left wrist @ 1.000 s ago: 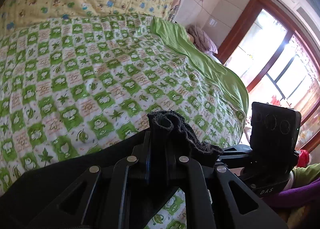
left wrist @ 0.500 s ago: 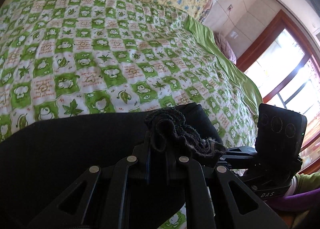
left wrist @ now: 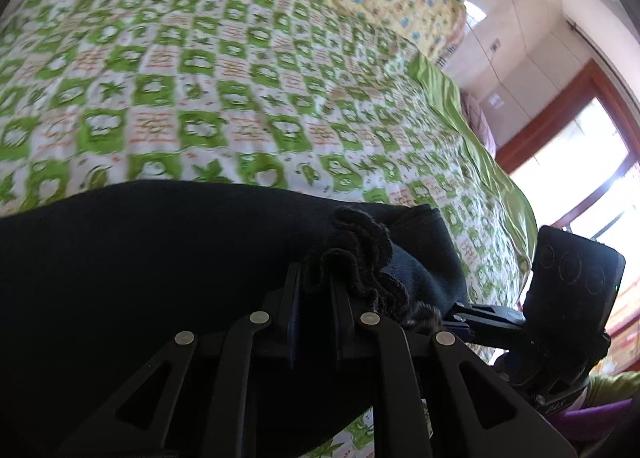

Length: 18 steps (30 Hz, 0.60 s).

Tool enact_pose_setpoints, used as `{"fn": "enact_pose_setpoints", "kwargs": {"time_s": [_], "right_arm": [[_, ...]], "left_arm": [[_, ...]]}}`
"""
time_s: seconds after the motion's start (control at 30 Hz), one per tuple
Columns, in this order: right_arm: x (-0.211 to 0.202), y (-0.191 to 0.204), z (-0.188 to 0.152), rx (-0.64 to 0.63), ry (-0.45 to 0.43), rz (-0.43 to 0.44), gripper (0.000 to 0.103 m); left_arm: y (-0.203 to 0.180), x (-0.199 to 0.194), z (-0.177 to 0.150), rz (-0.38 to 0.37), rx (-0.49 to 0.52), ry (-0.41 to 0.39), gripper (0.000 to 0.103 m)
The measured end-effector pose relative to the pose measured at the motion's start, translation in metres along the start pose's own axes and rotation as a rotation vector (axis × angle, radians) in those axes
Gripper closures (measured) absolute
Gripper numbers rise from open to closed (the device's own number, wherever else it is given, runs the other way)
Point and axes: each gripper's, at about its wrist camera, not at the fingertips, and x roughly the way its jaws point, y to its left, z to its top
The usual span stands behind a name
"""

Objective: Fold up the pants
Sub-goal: 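Lift the waistband end with both grippers and fold it toward the cuffs, then carry the held pant end with both grippers and lay it over the cuffs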

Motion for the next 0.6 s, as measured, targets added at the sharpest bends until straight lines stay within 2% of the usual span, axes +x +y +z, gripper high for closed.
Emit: {"fn": "enact_pose_setpoints", "kwargs": {"time_s": [0.33,0.6], "right_arm": [[0.002,0.013,0.007,-0.031,0.007,0.058,0.063],[0.007,0.026,0.022,-0.075,0.004,0.096,0.063]], "left_arm": [[0.033,-0.056,-0.030,0.056,-0.206,-0.130,0.091],[0.052,-0.093,-0.065,0.134,-0.334,-0.203,0.088]]}}
